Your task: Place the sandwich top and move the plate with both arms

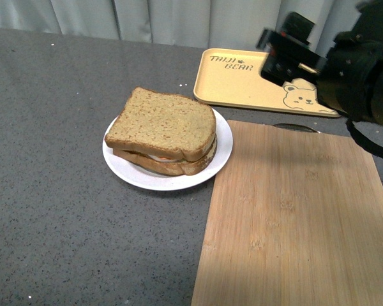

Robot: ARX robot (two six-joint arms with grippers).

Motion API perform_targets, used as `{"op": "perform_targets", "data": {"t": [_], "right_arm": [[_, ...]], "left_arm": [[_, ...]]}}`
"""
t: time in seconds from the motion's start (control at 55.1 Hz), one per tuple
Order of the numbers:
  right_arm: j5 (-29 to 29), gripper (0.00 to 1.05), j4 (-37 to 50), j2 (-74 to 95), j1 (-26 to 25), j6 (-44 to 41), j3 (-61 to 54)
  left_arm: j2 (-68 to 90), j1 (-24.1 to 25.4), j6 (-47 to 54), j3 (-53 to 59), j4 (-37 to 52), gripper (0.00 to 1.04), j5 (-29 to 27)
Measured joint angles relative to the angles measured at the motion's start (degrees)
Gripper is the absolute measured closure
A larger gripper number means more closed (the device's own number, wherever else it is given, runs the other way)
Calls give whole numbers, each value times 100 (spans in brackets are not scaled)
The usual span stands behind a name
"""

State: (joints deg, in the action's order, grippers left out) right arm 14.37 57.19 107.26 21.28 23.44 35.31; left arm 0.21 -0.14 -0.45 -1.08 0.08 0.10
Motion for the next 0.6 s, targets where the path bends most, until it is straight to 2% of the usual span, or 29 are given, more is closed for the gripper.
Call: {"op": "perform_targets", "data": {"t": [0.073, 0.145, 0.236, 0.381, 0.526, 0.599], "right_arm": [[363, 54, 1134, -87, -127, -966, -592], [304, 67, 1797, -518, -334, -1648, -1071], [98, 83, 1880, -1150, -564, -2055, -1517], [-170, 104, 1700, -1751, -861, -2256, -2111], [-461, 104, 1388, -2564, -1108, -2312, -2586], [-601, 104, 927, -3152, -1261, -2323, -2780]], "left_arm": [[4, -2, 0, 0, -4, 7, -26], [-4, -2, 0, 0, -4, 7, -26], [-4, -2, 0, 0, -4, 7, -20], [-4, -2, 0, 0, -4, 7, -11], [-4, -2, 0, 0, -4, 7, -13], [-4, -2, 0, 0, -4, 7, -13]]}}
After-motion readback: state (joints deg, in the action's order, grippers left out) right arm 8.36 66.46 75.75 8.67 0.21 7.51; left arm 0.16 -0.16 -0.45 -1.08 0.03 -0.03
